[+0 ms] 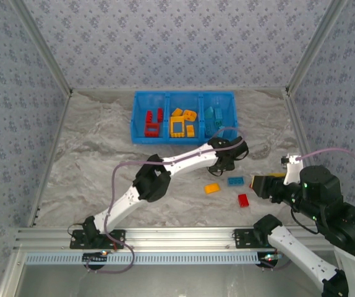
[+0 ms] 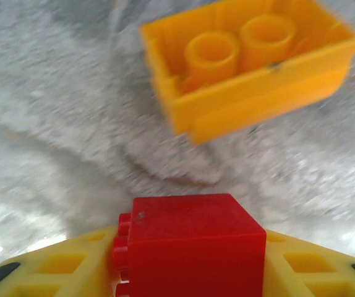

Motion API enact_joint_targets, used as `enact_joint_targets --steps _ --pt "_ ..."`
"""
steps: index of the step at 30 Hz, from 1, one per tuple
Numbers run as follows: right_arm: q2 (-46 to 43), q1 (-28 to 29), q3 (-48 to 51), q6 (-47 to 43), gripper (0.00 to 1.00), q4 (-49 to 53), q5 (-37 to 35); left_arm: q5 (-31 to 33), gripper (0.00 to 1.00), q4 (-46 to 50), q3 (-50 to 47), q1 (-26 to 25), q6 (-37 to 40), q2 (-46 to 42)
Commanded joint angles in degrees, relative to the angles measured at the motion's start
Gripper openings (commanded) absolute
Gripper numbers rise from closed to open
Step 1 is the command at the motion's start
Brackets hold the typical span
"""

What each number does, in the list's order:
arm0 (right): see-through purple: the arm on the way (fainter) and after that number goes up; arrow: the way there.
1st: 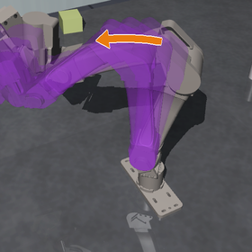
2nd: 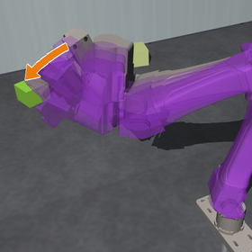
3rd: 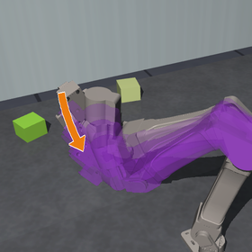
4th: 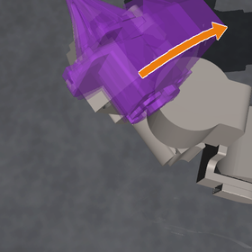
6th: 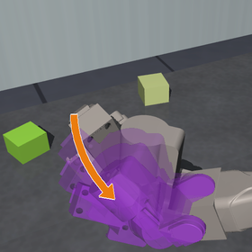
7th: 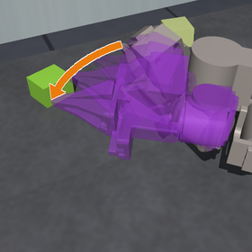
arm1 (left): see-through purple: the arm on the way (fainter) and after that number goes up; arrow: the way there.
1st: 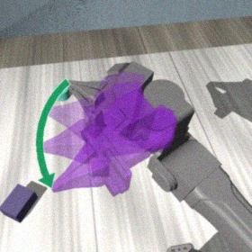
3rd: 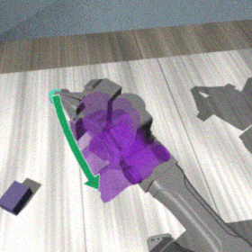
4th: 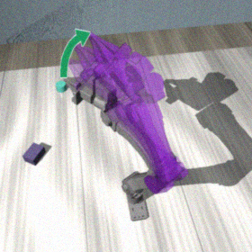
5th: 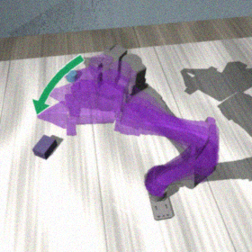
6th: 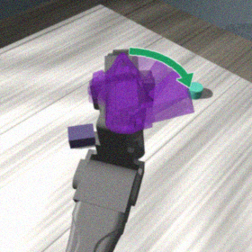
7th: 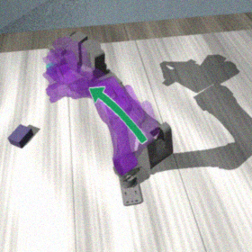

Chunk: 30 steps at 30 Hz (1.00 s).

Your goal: Sort the legos into containers by color

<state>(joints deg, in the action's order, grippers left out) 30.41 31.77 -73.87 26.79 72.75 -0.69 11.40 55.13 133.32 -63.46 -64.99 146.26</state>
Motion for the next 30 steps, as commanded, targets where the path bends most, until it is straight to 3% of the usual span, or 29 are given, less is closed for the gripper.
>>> enact_joint_targets --steps 1,5,13,19,22,28,30 --pt "-0.27 0.32 0.04 0.64 0.62 1.60 0.31 1.12 0.43 1.05 -6.91 -0.44 0.82 -4.67" --pt "-0.36 0.31 0.29 0.09 0.62 1.04 1.10 2.95 0.29 -2.09 -13.76 -0.52 0.58 -9.90" --pt "1.29 0.27 2.39 -6.29 0.59 -3.92 11.41 6.29 0.27 -5.21 -31.31 0.25 1.80 -28.43" --pt "4.02 1.75 9.42 -7.70 0.58 -14.48 16.69 6.08 0.27 -2.58 -40.08 6.61 7.40 -41.72" --pt "7.63 6.64 10.61 -7.29 0.58 -20.23 14.25 5.59 0.27 -0.67 -42.35 11.89 11.03 -46.52" --pt "18.62 27.36 10.00 -7.71 0.59 -30.78 -2.36 3.88 0.27 -0.80 -42.92 23.19 18.88 -50.39" --pt "21.44 29.60 9.95 -7.18 0.59 -34.66 -3.62 5.08 0.27 -1.43 -41.41 25.89 21.43 -49.57"
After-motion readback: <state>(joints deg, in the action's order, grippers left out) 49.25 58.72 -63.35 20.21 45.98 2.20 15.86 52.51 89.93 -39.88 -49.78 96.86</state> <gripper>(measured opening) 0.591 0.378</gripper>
